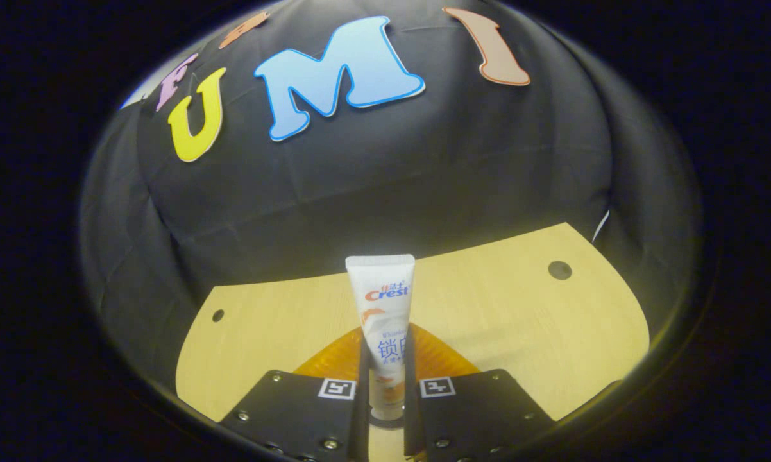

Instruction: Put the toothbrush and toothpaste on the desktop into the cup, then pick up the cup and place it on the coaster on the desktop.

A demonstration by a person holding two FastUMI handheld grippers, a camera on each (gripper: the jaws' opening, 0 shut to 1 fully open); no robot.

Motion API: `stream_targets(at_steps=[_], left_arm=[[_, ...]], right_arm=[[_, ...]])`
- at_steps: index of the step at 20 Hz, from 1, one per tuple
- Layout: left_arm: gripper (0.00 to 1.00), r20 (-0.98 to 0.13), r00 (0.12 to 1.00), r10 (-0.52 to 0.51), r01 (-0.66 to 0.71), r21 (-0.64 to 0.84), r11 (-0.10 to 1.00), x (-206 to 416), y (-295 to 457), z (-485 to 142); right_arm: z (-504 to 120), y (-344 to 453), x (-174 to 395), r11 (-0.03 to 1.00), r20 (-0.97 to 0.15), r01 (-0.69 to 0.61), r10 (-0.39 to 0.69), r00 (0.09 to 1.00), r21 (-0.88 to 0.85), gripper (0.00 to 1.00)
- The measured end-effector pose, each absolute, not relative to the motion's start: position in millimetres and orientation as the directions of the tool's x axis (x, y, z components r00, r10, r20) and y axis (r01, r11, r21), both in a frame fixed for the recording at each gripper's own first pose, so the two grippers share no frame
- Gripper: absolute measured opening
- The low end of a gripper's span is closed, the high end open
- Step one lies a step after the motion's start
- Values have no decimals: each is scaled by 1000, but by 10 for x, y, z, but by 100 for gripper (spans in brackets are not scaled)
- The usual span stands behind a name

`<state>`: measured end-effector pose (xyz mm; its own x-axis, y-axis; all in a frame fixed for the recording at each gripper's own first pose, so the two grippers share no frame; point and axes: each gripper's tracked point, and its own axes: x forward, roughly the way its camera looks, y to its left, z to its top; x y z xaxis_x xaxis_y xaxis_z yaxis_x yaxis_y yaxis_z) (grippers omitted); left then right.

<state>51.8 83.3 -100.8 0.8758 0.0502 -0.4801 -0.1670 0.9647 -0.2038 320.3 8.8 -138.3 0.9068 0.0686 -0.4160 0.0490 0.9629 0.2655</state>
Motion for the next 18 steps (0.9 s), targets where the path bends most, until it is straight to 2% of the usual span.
stream_targets(at_steps=[8,13,17,18], left_arm=[[10,-478,875,75,-186,-188,965,472,939,-1021],[12,-484,872,73,-189,-194,963,431,976,-1056],[12,-484,872,72,-189,-197,962,428,973,-1073],[12,-485,872,72,-190,-199,962,423,983,-1072]], right_arm=[[-1695,108,3257,970,-447,83,28,894,226,22],[-1756,146,3237,972,-459,85,25,888,218,23],[-1809,188,3186,976,-472,70,36,881,206,30],[-1814,189,3174,976,-476,73,34,879,204,26]])
